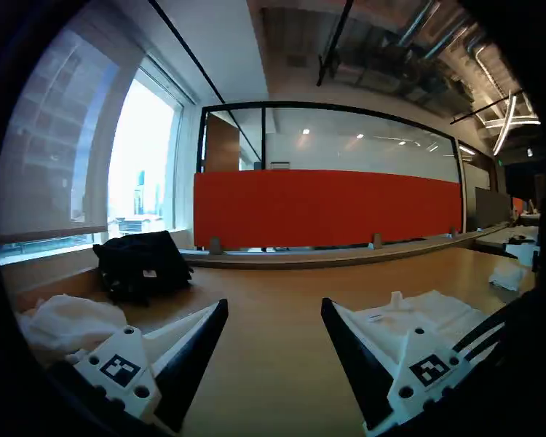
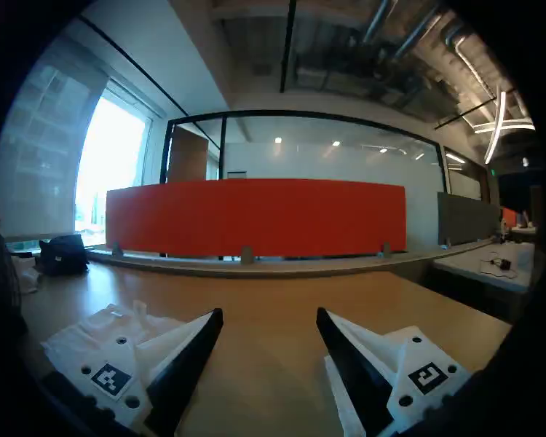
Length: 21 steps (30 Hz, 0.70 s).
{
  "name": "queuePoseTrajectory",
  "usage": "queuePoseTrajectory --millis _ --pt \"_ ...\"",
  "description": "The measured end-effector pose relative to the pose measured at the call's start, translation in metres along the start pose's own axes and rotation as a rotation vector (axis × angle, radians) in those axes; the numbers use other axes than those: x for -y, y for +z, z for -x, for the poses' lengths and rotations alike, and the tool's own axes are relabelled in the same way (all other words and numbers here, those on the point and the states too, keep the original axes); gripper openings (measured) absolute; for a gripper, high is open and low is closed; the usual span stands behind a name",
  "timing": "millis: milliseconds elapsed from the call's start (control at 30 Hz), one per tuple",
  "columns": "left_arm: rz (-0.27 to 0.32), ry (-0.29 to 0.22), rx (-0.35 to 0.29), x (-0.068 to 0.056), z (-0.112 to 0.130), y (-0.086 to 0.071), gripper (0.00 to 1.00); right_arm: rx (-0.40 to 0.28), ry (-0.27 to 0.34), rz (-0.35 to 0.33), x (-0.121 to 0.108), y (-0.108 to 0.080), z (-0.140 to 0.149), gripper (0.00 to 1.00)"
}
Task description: Fold towel
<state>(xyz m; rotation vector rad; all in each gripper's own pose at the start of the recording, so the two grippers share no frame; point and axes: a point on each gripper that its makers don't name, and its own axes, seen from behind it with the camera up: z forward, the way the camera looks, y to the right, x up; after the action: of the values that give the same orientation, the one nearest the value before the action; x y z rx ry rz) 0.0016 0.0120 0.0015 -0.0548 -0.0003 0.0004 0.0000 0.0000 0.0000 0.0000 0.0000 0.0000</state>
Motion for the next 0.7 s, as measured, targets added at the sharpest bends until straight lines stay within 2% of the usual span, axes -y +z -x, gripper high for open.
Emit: queuePoseTrajectory --millis 100,700 --pt "0.031 -0.002 -0.001 -0.0049 0.0001 0.0016 0.95 0.0 0.0 0.0 0.0007 0.0002 -0.0008 1.0" --pt "0.03 -0.001 -0.001 -0.0043 0.0006 0.0015 0.95 0.001 0.0 0.0 0.0018 0.0002 -0.0016 1.0"
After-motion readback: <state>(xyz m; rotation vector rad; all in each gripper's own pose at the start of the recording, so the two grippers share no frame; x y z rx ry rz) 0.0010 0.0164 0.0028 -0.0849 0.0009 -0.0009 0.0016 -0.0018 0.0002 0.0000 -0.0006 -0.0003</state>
